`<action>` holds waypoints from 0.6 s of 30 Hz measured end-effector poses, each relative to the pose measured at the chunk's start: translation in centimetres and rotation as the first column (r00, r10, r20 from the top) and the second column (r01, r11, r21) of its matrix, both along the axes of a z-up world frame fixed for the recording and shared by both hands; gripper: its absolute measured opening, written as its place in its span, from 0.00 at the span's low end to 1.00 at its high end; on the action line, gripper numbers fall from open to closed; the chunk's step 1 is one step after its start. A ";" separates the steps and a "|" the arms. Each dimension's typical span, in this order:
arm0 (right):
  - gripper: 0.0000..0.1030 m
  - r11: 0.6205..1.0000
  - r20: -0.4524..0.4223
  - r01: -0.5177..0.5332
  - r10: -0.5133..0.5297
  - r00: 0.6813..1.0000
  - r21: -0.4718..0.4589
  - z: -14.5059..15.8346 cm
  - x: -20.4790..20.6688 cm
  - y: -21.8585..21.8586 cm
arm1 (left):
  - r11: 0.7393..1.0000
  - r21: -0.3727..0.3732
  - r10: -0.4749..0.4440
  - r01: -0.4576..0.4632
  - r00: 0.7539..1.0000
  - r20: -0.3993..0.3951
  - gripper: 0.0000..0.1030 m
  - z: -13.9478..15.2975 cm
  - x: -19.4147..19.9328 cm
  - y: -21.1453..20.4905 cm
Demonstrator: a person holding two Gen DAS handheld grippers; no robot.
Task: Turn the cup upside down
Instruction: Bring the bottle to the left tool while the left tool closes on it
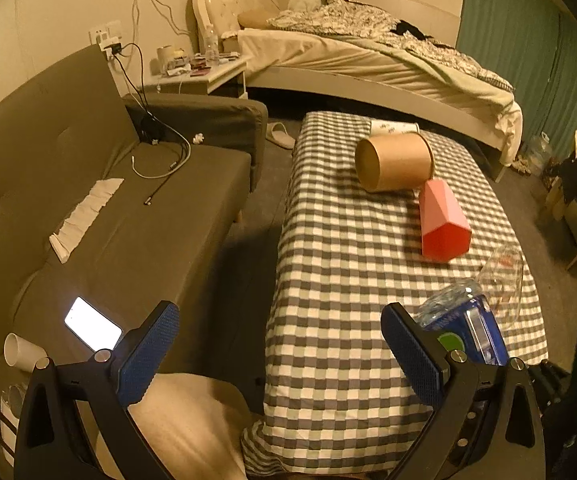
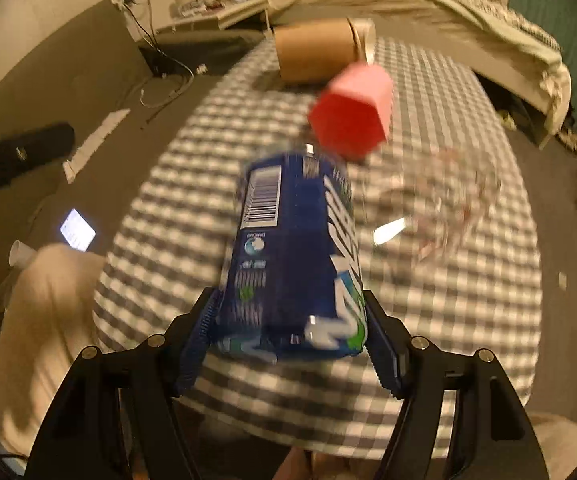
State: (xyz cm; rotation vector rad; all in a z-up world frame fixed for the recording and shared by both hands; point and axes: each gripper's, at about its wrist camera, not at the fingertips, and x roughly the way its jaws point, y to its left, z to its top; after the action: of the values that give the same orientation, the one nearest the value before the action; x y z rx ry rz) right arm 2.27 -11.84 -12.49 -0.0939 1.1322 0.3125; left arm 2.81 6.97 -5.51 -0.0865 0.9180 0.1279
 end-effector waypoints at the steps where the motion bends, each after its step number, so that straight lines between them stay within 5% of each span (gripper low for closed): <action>1: 0.67 1.000 -0.011 0.004 -0.004 1.000 -0.001 -0.5 -0.1 -0.2 | 1.000 0.000 -0.003 0.003 1.000 -0.007 1.00 -0.2 0.0 -0.2; 6: 0.76 0.999 -0.060 0.034 -0.031 0.998 0.042 -1.1 -0.3 -1.4 | 1.000 0.001 -0.017 0.018 0.999 -0.035 1.00 -0.6 0.2 -0.9; 12: 0.89 0.986 -0.053 0.097 -0.090 0.995 0.135 2.5 -0.7 -5.2 | 0.999 0.003 -0.050 0.050 0.996 -0.078 1.00 -0.6 0.9 -2.7; 18: 0.90 0.992 -0.046 0.122 -0.123 0.991 -0.025 4.3 0.0 -9.2 | 0.995 -0.021 -0.101 0.099 0.988 -0.117 1.00 -0.3 2.6 -6.8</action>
State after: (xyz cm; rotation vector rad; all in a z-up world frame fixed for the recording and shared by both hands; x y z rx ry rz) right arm 2.31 -21.02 -8.20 -0.0364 1.1837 0.1934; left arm 5.41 0.14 -5.76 -0.0468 1.0392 0.0333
